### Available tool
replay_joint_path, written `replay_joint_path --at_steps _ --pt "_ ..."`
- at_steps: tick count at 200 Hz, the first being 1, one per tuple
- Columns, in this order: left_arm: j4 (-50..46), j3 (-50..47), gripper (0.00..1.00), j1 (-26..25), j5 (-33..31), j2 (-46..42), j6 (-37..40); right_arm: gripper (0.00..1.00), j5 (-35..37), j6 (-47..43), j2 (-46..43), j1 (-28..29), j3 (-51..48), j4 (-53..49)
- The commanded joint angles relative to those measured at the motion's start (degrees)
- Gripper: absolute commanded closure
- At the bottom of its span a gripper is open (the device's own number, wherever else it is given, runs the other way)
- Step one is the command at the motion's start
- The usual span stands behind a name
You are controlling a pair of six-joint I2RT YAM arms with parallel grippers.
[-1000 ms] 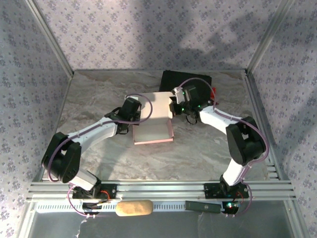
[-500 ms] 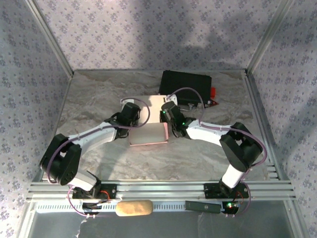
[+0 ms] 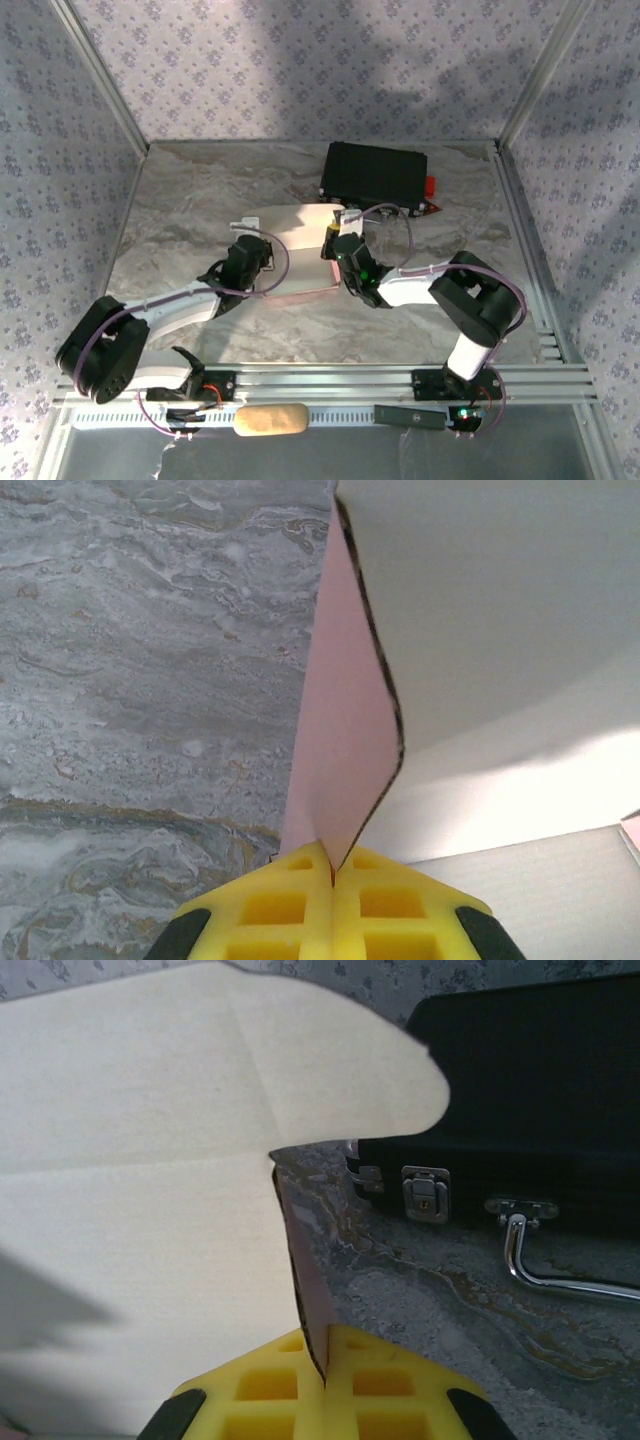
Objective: Fold the paper box
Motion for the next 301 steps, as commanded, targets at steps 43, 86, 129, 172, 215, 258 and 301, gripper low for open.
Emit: replay_joint_path --at_steps 43,86,129,172,215,258,301 --pt "10.9 -5.1 1.0 -5.7 1.6 -4.8 -2.7 1.0 1.6 3.9 1.3 6.8 -3.9 5.4" --pt "16.8 -9.5 1.0 -9.5 -2.2 -6.4 -1.3 1.0 4.6 4.4 1.0 8.3 -8.0 6.6" --pt "24.2 -14.0 1.0 -12.8 -5.8 -4.9 1.3 1.0 5.7 4.2 0.5 9.4 -11.2 8.2" --pt "24.9 -16.6 1.0 -14.7 -7.8 -4.2 1.1 1.0 5.6 5.5 -0.4 9.6 -12.4 6.1" --pt "24.0 -16.6 1.0 -15.8 -10.1 -0.7 -1.5 1.0 5.9 7.7 -1.4 9.9 -12.9 3.6" --pt "25.2 -17.2 1.0 -17.1 -12.4 3.4 -3.4 1.0 7.2 9.7 -1.5 10.6 -13.7 0.8" --pt "24.1 -17.2 1.0 -18.3 -14.8 3.9 -3.8 0.94 8.9 14.0 -3.6 11.4 -14.7 -3.2"
